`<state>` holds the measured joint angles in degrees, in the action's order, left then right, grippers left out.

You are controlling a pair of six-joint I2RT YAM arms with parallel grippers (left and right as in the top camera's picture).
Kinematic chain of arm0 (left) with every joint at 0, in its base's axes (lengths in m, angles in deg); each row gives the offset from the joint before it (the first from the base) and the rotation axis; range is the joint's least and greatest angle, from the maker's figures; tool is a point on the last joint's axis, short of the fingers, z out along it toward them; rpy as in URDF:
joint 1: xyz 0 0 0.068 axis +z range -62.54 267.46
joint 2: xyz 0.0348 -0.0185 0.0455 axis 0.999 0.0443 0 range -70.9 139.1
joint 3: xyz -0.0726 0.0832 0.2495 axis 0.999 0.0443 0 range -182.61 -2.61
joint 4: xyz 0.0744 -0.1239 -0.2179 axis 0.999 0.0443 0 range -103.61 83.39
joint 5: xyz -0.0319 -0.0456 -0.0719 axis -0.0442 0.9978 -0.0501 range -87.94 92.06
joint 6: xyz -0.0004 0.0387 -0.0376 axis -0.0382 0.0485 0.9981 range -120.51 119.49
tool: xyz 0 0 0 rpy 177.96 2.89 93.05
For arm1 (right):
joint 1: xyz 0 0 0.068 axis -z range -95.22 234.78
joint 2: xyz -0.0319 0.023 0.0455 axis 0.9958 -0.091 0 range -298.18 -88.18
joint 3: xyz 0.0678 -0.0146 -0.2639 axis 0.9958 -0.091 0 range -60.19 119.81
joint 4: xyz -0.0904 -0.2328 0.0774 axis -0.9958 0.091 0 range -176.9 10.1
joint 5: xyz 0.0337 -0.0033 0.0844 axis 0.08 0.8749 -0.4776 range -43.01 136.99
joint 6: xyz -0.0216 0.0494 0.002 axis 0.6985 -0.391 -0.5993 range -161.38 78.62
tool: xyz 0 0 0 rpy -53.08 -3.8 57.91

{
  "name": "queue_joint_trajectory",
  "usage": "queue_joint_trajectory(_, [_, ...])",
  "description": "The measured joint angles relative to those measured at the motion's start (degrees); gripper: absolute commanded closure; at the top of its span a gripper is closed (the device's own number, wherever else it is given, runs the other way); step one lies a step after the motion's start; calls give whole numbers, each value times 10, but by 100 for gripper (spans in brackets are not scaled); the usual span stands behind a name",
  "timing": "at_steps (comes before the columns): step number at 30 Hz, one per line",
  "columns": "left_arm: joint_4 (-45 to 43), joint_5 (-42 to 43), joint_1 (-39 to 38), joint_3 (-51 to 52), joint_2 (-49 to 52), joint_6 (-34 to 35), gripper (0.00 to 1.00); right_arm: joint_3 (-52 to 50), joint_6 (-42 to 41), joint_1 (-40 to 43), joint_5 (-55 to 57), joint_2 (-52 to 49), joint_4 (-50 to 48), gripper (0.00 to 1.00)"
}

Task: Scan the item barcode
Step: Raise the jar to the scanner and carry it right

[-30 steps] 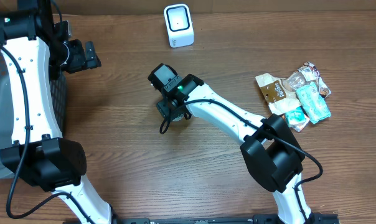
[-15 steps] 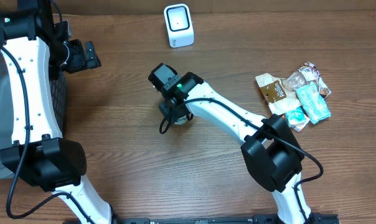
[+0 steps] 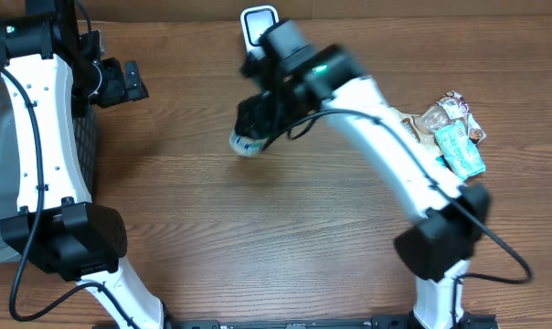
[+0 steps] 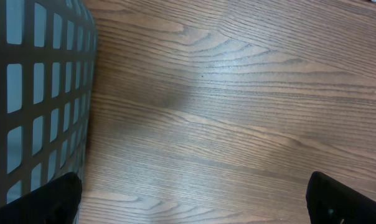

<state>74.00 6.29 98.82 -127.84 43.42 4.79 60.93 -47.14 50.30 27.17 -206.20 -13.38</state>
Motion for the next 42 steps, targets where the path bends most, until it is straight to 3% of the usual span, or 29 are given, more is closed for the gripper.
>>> queue_joint_trajectory(7, [0,0,0,0,0,0,0,8,0,139,-225,52,1,48])
queue_joint_trajectory(13, [0,0,0,0,0,0,1,8,0,234,-344,51,5,48])
queue_joint_trajectory(23, [0,0,0,0,0,0,1,8,9,253,-383,51,16,49])
queue_joint_trajectory(33, [0,0,0,0,0,0,0,8,12,205,-251,51,32,50])
queue_joint_trajectory(42, [0,0,0,0,0,0,0,3,13,54,69,51,-23,49])
